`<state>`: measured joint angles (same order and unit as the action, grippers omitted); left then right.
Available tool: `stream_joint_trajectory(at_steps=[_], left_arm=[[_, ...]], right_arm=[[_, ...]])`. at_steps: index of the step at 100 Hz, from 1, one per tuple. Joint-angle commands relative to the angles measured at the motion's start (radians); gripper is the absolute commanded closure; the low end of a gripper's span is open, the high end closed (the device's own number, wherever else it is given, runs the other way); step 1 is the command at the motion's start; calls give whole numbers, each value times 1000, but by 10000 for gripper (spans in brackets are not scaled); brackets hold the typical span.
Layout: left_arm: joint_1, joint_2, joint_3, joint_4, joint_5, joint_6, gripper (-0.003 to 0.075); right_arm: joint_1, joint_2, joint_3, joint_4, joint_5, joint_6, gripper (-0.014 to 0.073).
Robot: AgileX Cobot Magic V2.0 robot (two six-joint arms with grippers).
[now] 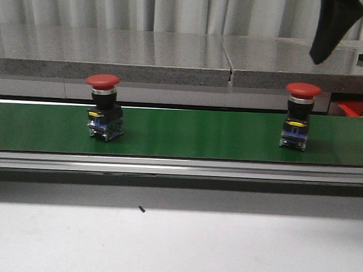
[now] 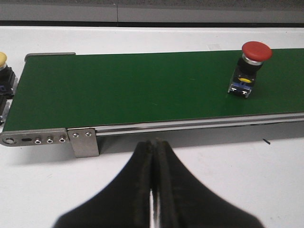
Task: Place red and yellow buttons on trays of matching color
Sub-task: 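Grasp the first red button at the belt's end with the right gripper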
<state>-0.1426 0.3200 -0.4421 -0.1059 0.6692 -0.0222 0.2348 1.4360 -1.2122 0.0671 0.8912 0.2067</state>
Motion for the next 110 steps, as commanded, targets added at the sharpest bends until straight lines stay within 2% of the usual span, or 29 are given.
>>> stream_joint_trajectory(at_steps=[1,42,49,66,73,91,110], left_arm=[[-7,8,-28,-5,-72,-7,741],[-7,8,-28,-5,-72,-7,741],[-7,8,-28,-5,-72,-7,741],[-7,8,-28,-5,-72,-7,741],[-7,8,-28,-5,-72,-7,741],[-7,8,-28,-5,-72,-7,741],[-7,8,-28,-5,-72,-7,741]], right_arm=[[18,7,-56,32,-8,14,-28],[-5,173,-93,-37,-95,14,-17],[-10,183,-93,-37,-104,14,45],[-18,186,-93,-38,-119,14,354],[-18,186,-93,-38,-123,14,431],[-43,172,-113,-61,-124,14,454],[-203,160,-233,-81,-101,-22,454]])
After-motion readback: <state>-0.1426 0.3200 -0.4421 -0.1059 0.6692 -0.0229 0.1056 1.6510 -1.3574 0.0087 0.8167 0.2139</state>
